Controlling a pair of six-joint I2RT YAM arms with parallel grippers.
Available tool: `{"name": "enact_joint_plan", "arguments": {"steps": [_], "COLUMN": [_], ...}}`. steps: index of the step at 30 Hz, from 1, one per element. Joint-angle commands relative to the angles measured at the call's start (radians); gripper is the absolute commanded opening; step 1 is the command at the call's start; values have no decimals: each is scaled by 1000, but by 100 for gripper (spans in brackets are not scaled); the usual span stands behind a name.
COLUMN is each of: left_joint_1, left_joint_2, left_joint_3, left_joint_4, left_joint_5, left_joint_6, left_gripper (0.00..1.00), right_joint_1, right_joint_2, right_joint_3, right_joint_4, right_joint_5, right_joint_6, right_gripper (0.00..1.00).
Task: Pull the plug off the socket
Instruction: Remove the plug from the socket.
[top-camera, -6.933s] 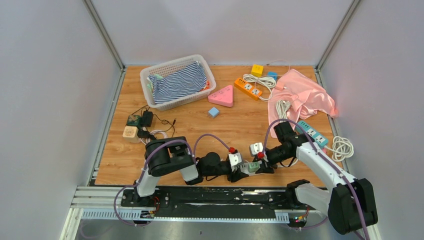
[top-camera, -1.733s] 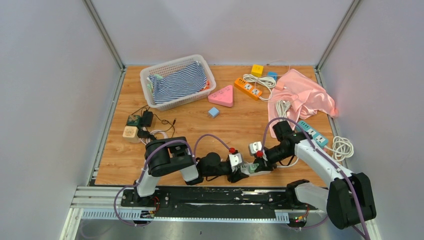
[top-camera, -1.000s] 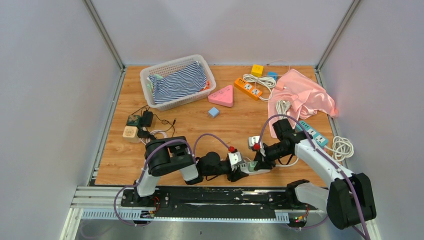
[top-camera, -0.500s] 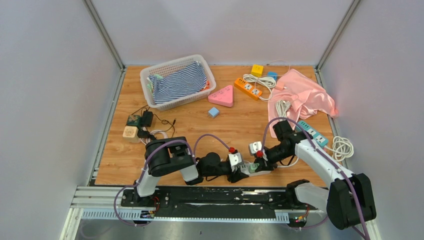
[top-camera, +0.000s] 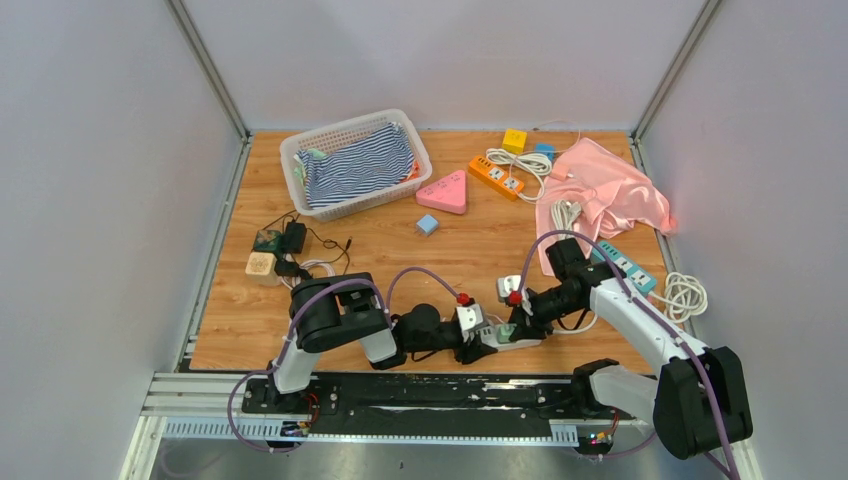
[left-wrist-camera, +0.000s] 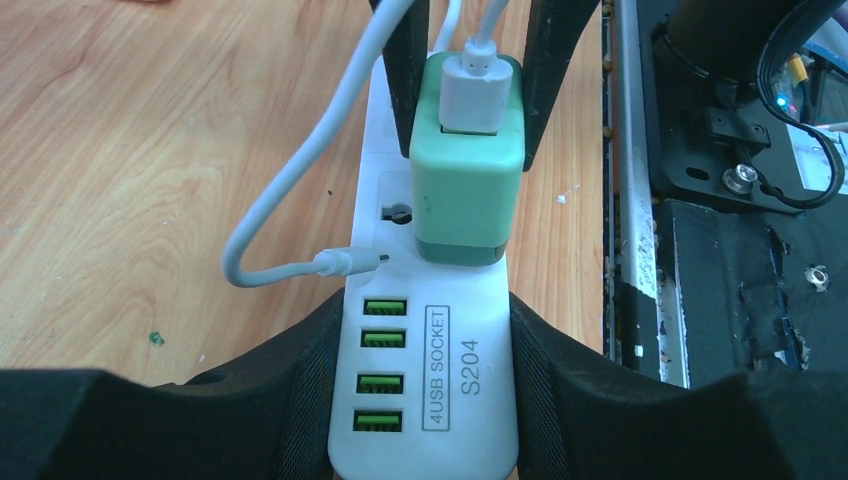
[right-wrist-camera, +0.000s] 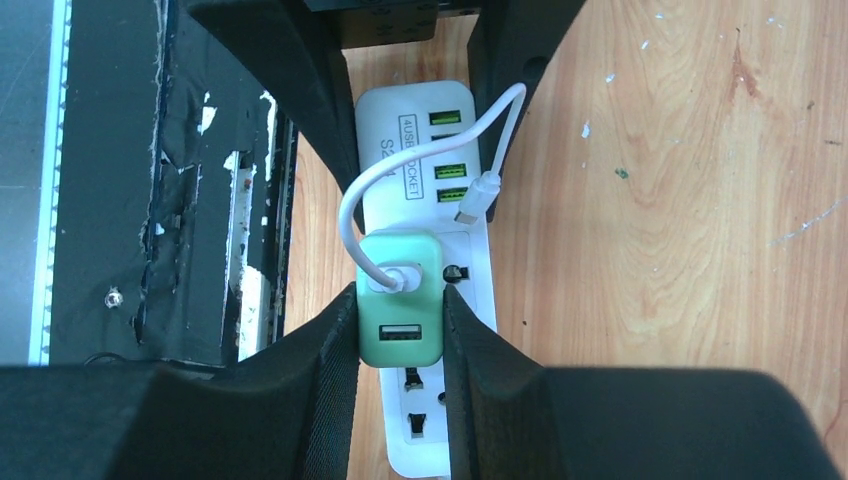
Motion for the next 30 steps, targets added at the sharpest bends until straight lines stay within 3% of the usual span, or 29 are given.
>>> {"name": "enact_joint_plan", "arguments": {"steps": [1, 9, 16, 21, 24, 30], "left_joint_1": [0, 0, 0, 0, 0, 0], "left_joint_2": [15, 13, 14, 13, 14, 15], "left_joint_3": [-8, -16, -15, -16, -16, -16], "left_joint_4": [30, 45, 42, 43, 44, 44], "left_joint_5": [-4, -10, -9, -9, -9, -9], "left_joint_6": [-4, -6, -7, -7, -7, -8], "left_gripper": [0, 0, 0, 0, 0, 0], "right_joint_1": [-24, -21, -23, -21, -21, -21], "right_joint_2": [4, 25, 10, 29, 21, 18], "right_joint_3": [0, 9, 24, 26, 20, 18], "right_joint_4": [-131, -185, -4, 32, -7, -222], "right_joint_5": [-26, -60, 58, 120, 71, -87], "right_joint_6": [-186, -259, 73, 126, 45, -279], "right_gripper": [0, 0, 0, 0, 0, 0]}}
